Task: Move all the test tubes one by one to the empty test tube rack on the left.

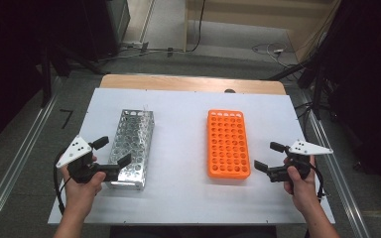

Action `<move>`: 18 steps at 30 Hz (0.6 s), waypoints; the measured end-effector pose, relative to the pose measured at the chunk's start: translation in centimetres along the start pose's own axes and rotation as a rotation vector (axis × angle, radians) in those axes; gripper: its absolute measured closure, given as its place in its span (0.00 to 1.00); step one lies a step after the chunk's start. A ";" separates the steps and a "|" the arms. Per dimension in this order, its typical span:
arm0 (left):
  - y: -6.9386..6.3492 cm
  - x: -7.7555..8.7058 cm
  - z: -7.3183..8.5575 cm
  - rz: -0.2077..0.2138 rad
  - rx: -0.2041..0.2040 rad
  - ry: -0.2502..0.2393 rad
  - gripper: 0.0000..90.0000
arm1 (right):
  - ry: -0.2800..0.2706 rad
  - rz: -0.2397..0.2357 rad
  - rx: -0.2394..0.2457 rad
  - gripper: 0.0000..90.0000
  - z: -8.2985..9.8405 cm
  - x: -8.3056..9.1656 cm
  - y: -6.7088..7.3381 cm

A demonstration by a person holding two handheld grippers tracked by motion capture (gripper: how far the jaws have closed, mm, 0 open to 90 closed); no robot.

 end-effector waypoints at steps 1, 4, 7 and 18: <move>0.1 0.2 0.1 -0.002 0.000 -0.003 0.00 | 0.000 0.002 0.000 0.00 0.0 0.0 -0.1; 0.4 0.8 0.6 -0.003 0.014 -0.015 0.00 | -0.006 0.004 -0.005 0.00 0.0 0.1 -0.3; 0.8 1.2 0.9 -0.002 0.013 -0.019 0.00 | -0.013 0.005 -0.005 0.00 0.1 0.3 -0.6; 1.6 1.4 1.7 0.000 0.029 -0.028 0.00 | -0.015 0.018 -0.015 0.00 0.3 0.4 -1.3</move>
Point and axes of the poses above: each handheld gripper's, and its own axes: x roughly backward along the jaws, z roughly out of its underside, y roughly to its left, the point moved 3 cm from there along -x, roughly forward along the jaws, and after that the axes turned 14 degrees about -x, right-handed, at the moved point
